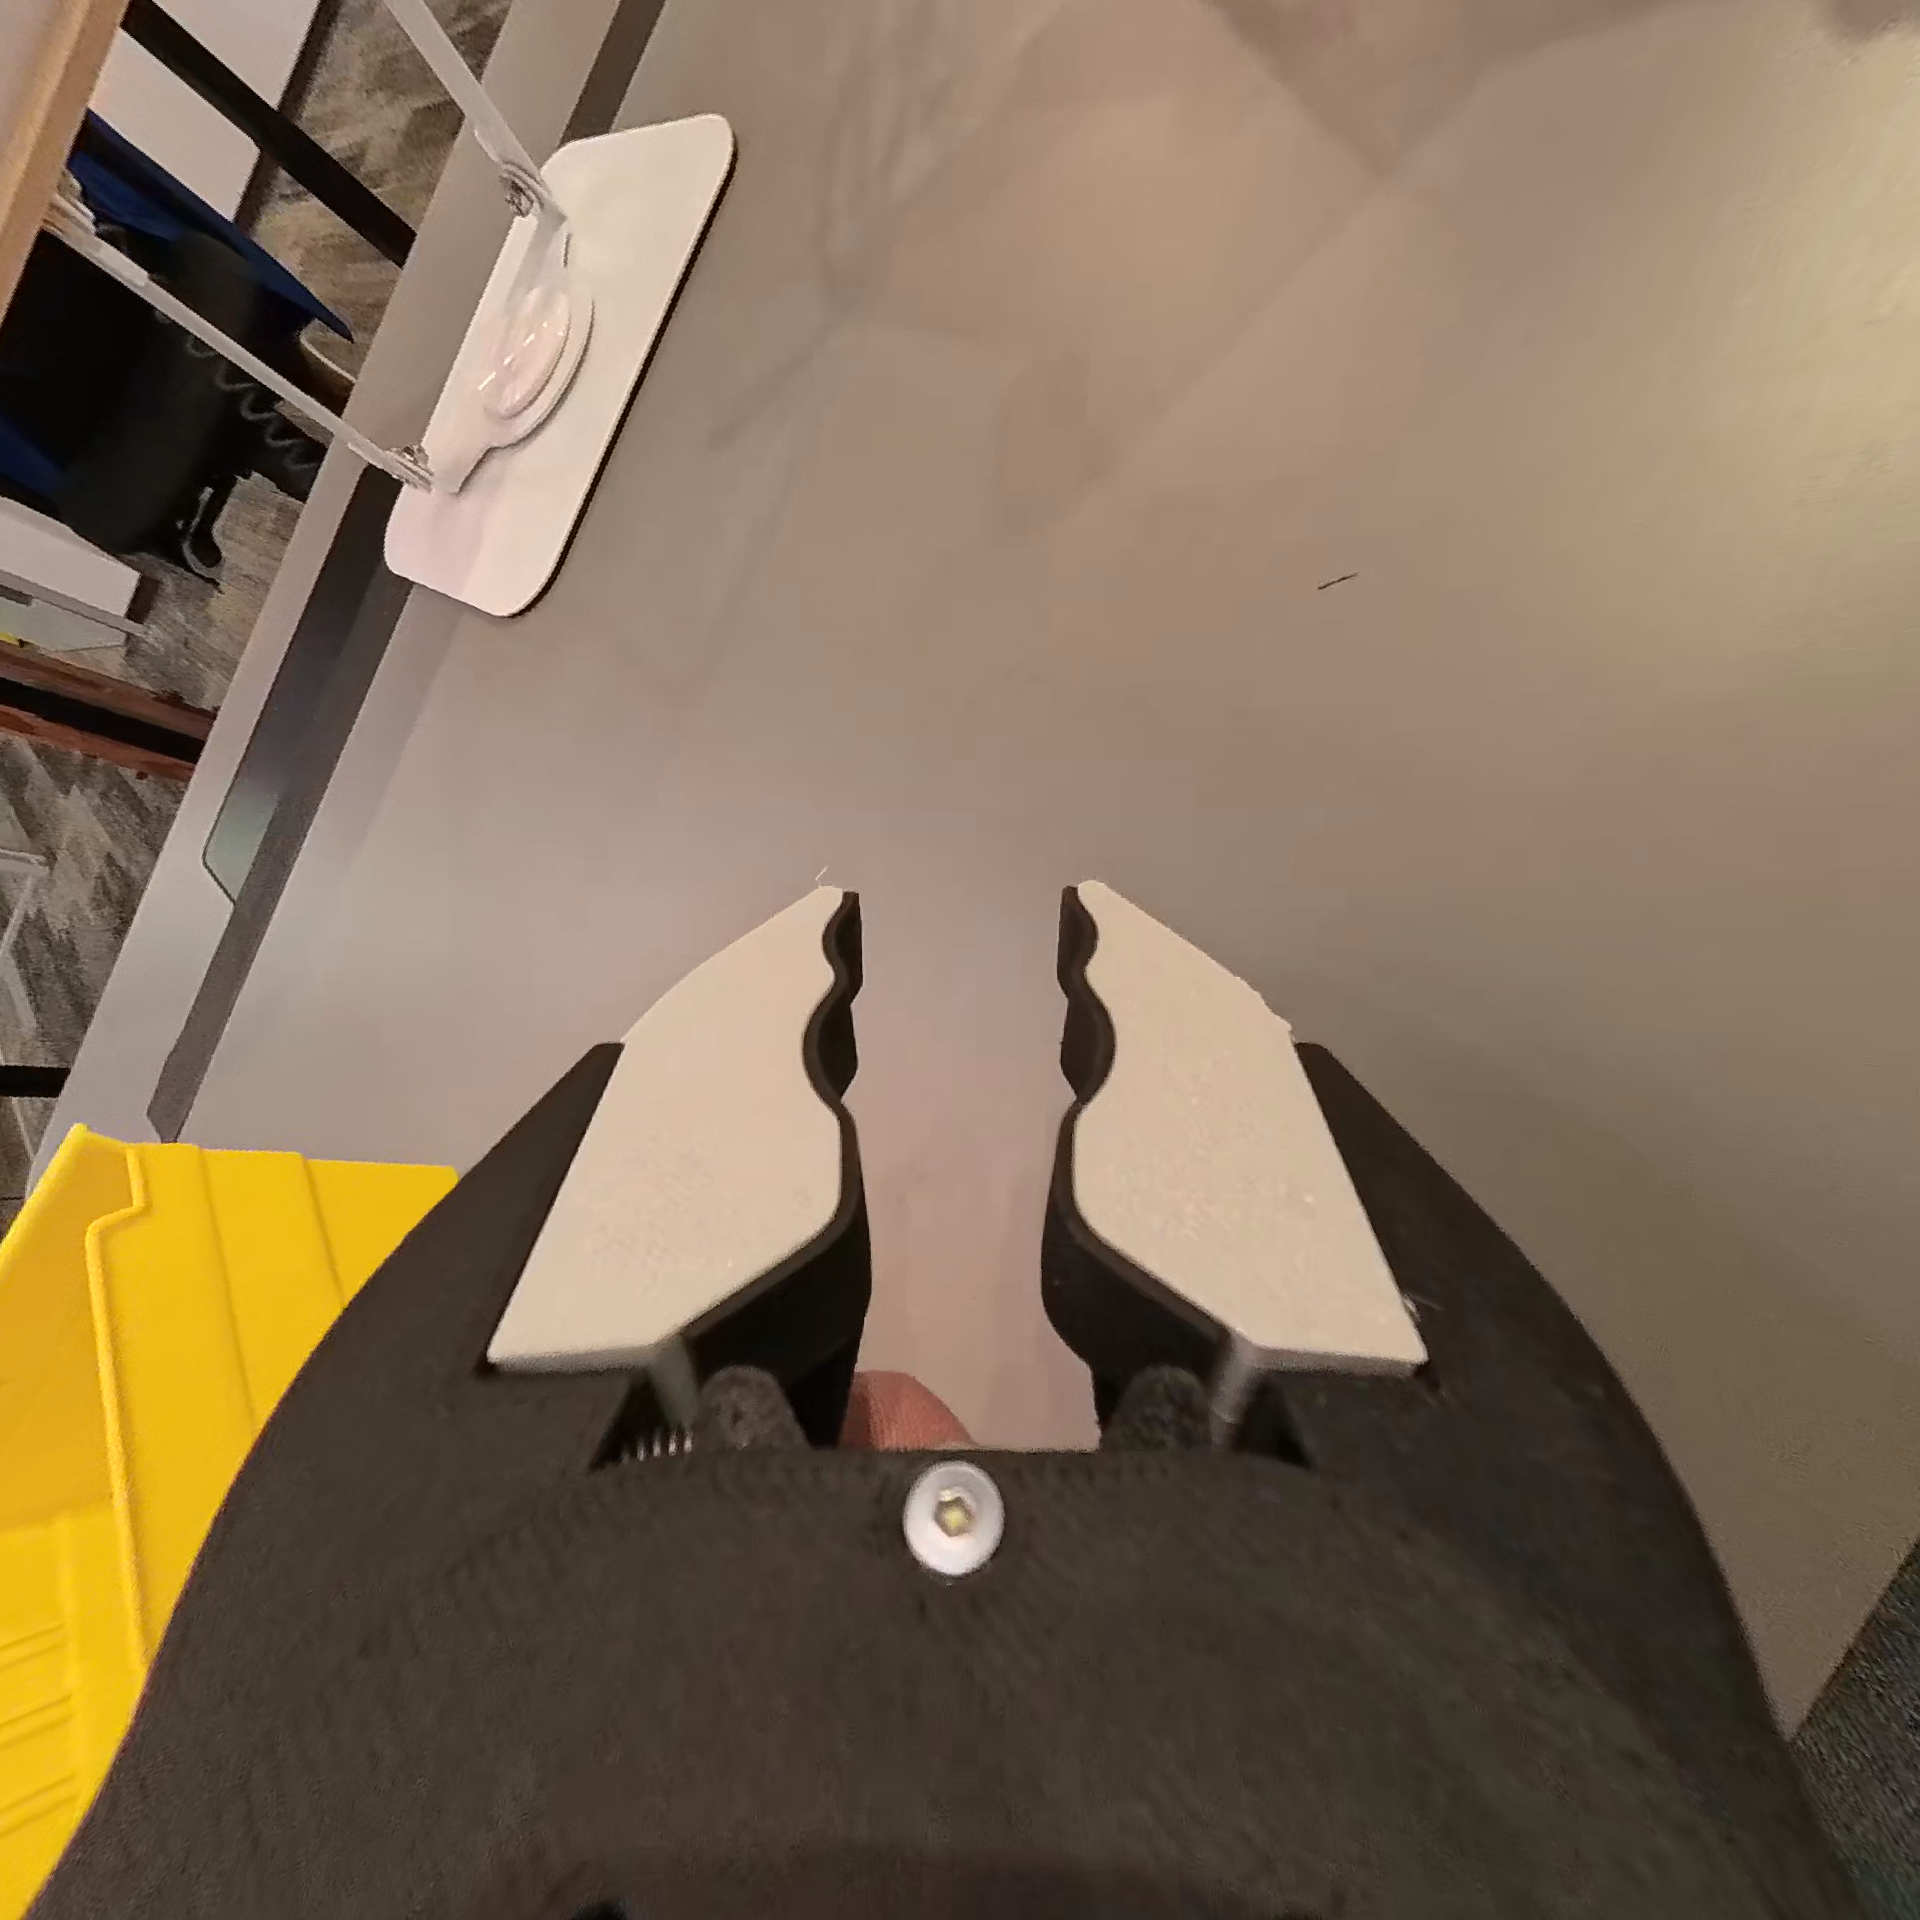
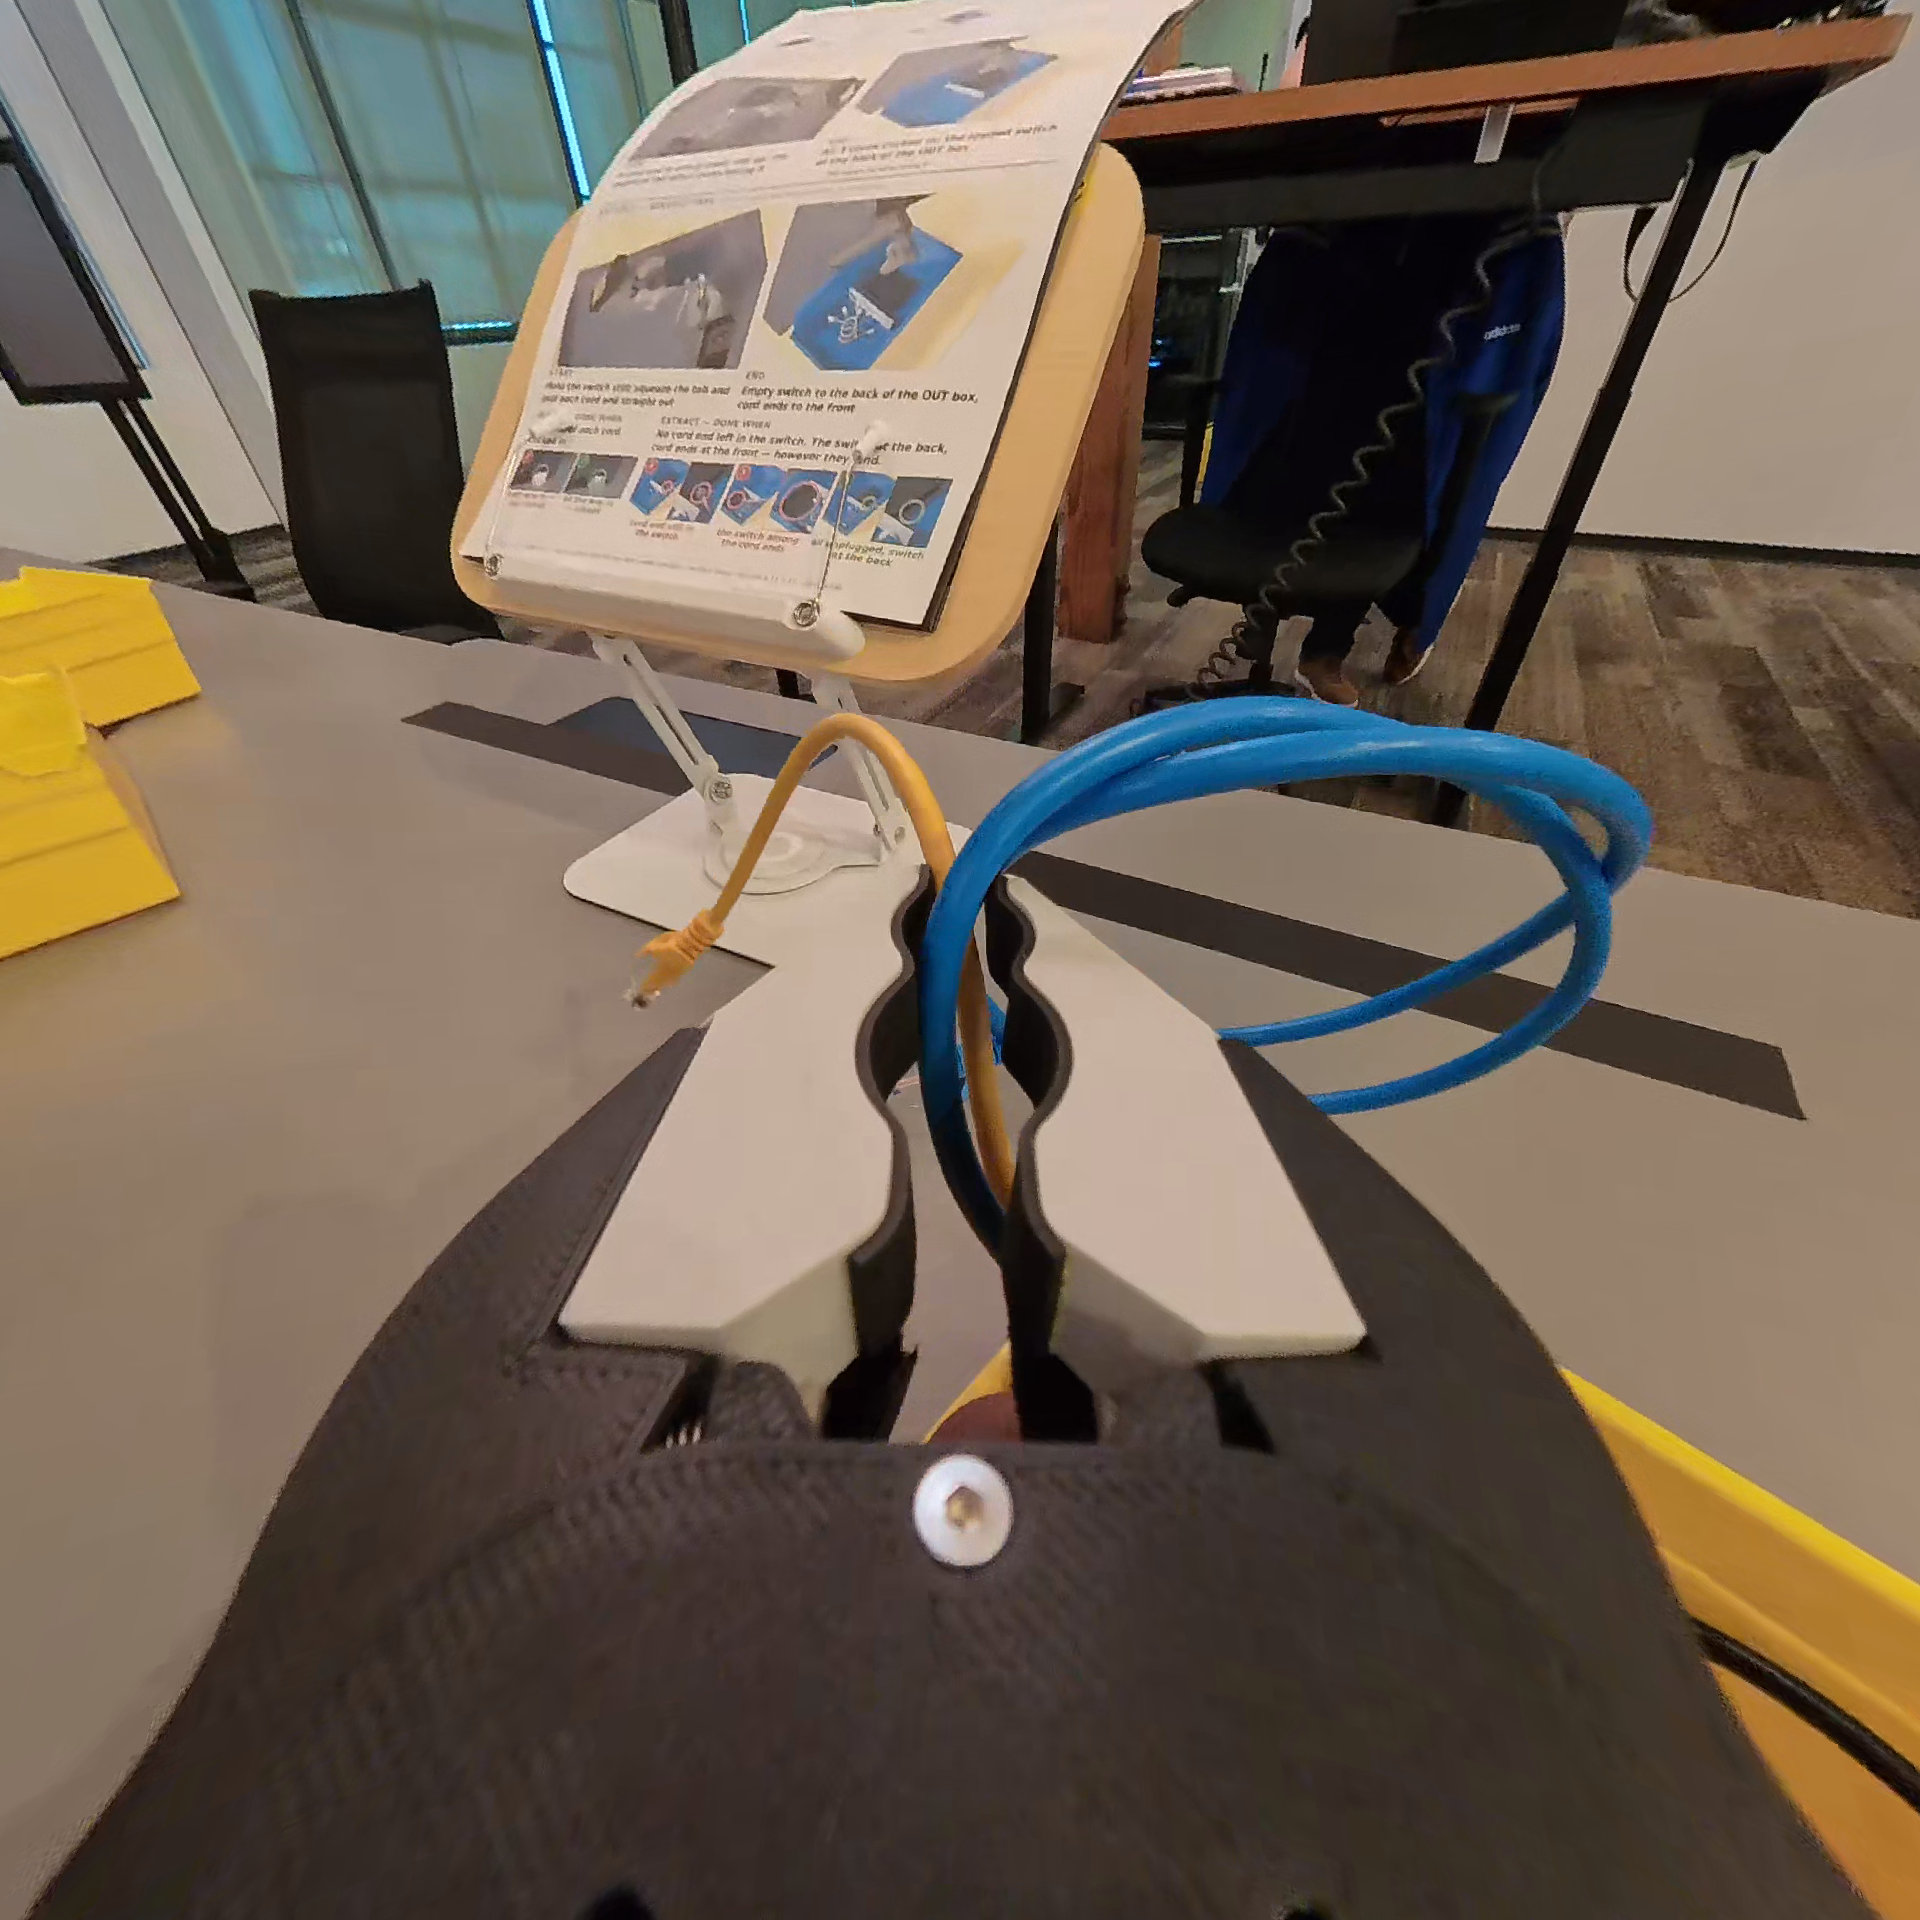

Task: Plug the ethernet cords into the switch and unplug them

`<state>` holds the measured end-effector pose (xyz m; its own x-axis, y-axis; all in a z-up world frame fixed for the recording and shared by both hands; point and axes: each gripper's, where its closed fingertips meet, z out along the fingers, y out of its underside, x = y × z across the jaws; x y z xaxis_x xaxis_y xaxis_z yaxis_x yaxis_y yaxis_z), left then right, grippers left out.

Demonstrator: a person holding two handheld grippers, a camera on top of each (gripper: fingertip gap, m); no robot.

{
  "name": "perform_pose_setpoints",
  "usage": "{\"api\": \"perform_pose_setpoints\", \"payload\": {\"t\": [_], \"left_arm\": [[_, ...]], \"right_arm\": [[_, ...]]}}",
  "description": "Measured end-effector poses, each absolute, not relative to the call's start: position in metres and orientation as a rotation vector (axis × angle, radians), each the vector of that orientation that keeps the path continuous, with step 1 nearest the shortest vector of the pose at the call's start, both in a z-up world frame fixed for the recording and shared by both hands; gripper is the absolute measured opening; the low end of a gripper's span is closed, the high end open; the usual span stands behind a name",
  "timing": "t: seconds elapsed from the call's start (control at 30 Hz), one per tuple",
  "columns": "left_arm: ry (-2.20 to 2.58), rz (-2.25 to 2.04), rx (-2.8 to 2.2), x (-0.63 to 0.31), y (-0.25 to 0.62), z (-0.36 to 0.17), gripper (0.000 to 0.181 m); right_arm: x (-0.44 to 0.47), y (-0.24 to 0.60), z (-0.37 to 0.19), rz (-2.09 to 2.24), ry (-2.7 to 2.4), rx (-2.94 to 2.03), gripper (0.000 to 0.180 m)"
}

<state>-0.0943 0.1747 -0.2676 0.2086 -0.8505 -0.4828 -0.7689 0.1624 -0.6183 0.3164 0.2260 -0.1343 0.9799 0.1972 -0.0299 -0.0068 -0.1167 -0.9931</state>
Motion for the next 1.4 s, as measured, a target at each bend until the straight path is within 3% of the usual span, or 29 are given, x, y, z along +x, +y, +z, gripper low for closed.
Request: {"api": "perform_pose_setpoints", "payload": {"t": [0.7,1.0,1.4], "left_arm": [[1.553,-0.116,-1.632,-0.099,0.176,-0.273,0.036],[1.549,-0.113,-1.644,-0.104,0.176,-0.275,0.036],[1.552,-0.119,-1.641,-0.1,0.174,-0.276,0.036]], "right_arm": [[0.367,0.167,-0.109,0.374,0.222,-1.258,0.007],[0.378,0.151,-0.142,0.392,0.332,-1.398,0.005],[0.296,0.178,-0.171,0.618,0.044,-1.612,0.006]]}}
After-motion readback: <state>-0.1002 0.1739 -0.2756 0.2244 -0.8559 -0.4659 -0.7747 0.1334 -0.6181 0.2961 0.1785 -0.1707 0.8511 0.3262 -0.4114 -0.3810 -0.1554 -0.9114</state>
